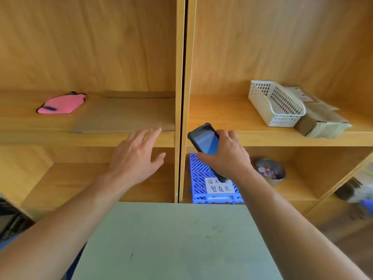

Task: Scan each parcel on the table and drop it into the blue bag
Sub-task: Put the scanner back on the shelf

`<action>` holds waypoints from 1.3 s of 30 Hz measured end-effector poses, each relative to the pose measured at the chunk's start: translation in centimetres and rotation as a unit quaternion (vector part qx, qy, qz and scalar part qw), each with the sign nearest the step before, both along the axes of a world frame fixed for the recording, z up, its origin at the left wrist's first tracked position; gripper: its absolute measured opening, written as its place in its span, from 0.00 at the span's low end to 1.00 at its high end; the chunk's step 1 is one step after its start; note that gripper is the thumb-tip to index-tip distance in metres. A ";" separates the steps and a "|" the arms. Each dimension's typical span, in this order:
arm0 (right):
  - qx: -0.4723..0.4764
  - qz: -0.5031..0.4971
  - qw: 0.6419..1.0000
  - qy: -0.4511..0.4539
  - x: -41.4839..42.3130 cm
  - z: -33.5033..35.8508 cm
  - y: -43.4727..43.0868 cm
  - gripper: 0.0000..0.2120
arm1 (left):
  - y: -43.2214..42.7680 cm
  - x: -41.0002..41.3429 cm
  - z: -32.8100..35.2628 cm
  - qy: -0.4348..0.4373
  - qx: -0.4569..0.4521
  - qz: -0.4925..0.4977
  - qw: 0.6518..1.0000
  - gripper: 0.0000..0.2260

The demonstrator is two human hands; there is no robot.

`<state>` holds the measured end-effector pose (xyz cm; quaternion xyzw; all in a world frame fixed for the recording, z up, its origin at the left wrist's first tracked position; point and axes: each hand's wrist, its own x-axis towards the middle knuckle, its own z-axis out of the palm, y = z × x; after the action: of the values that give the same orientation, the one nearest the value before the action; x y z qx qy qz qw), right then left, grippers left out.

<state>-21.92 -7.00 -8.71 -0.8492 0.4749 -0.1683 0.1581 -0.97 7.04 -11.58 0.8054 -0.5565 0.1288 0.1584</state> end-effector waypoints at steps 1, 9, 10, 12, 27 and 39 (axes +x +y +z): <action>-0.005 -0.005 1.000 0.007 -0.2 0.5 -1.4 0.38 | -0.9 -0.5 0.1 0.004 -0.003 -0.005 1.000 0.33; -0.009 -0.030 0.998 0.051 3.5 3.7 -9.9 0.38 | -5.7 -2.0 0.9 0.022 -0.015 -0.044 0.999 0.33; -0.001 -0.032 0.998 0.054 4.5 3.7 -10.7 0.39 | -6.0 -2.2 1.0 0.026 -0.022 -0.052 0.998 0.33; 0.015 -0.037 0.998 0.055 6.6 3.6 -12.1 0.40 | -6.4 -2.6 1.2 0.034 -0.036 -0.070 0.996 0.31; -0.030 -0.075 0.985 0.155 15.1 2.2 -16.4 0.40 | -7.8 0.9 1.0 0.026 -0.083 -0.081 0.993 0.23; -0.044 -0.092 0.991 0.092 15.3 1.3 -15.3 0.29 | -7.3 2.5 3.7 0.029 -0.113 -0.093 0.989 0.23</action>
<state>-6.66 -22.32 -7.39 -0.8200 0.5555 -0.1240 0.0607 1.57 -0.26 -7.90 0.7302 -0.6061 0.1520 0.2762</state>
